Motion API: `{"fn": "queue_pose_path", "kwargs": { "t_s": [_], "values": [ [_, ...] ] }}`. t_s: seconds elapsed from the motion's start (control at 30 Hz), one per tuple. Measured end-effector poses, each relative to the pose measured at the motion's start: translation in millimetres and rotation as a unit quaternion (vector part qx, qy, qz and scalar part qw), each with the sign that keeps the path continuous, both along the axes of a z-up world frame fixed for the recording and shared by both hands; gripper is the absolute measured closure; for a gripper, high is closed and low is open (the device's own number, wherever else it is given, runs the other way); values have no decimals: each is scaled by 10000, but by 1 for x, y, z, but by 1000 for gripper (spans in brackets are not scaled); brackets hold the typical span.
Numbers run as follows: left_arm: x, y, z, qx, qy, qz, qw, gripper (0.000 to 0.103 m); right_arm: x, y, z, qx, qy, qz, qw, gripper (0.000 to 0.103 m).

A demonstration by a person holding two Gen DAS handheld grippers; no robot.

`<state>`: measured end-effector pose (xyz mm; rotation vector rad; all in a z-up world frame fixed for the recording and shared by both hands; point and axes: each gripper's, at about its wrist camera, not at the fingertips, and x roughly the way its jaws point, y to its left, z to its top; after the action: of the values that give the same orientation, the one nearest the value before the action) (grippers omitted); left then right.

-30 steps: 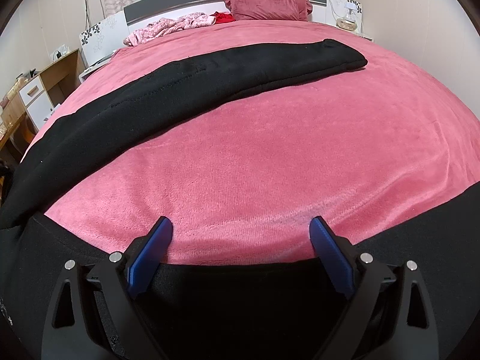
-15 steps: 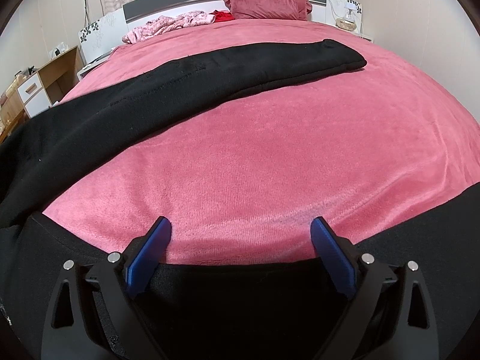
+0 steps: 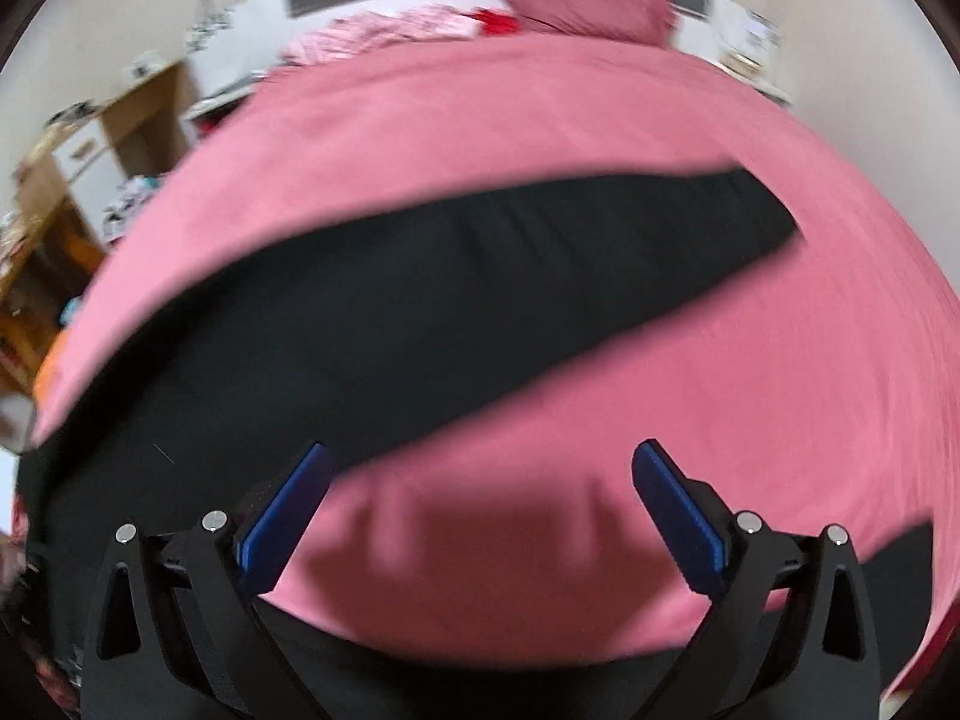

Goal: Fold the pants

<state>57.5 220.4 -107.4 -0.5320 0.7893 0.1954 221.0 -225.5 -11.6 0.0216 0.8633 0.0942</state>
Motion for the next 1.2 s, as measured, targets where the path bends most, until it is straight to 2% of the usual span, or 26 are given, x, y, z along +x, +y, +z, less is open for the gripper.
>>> {"fn": "queue_pose_path", "kwargs": {
  "t_s": [0.1, 0.27, 0.37, 0.47, 0.57, 0.6, 0.63, 0.7, 0.73, 0.8, 0.9, 1.07, 1.2],
  "values": [
    [-2, 1, -1, 52, -30, -23, 10000, 102, 40, 34, 18, 130, 417, 238, 9988, 2],
    [-2, 2, -2, 87, -73, -63, 9999, 102, 97, 72, 32, 881, 786, -27, 9930, 2],
    [-3, 2, -3, 97, -90, -76, 9999, 102, 132, 91, 22, 1213, 1243, -419, 9839, 2],
    [-3, 2, -4, 105, -105, -84, 9999, 102, 148, 101, 13, 1325, 1444, -695, 9781, 3],
    [-3, 2, -5, 100, -122, -91, 9998, 102, 156, 108, 0, 1199, 1661, -906, 9746, 18],
    [-3, 2, -5, 105, -126, -96, 9998, 102, 157, 108, -7, 1152, 1769, -984, 9725, 30],
    [-3, 2, -5, 110, -127, -97, 9998, 102, 157, 106, -12, 1147, 1857, -1041, 9703, 49],
    [-3, 2, -5, 113, -132, -100, 9998, 102, 155, 99, -21, 1345, 2014, -993, 9651, 75],
    [-2, 2, -5, 97, -133, -101, 9998, 102, 152, 94, -25, 1486, 2063, -909, 9629, 82],
    [-2, 5, -3, 7, -116, -109, 9999, 102, 144, 85, -23, 1561, 1990, -702, 9649, 90],
    [0, 16, 5, -344, -108, -88, 9993, 102, 125, 76, -8, 1469, 1761, -309, 9729, 93],
    [-13, 52, 35, -1124, -647, 338, 9910, 103, 63, 49, 27, 1701, 1276, 197, 9769, 93],
    [-29, 69, 56, -1222, -897, 484, 9873, 103, 1, 26, 38, 1968, 921, 435, 9751, 93]
  ]
}}
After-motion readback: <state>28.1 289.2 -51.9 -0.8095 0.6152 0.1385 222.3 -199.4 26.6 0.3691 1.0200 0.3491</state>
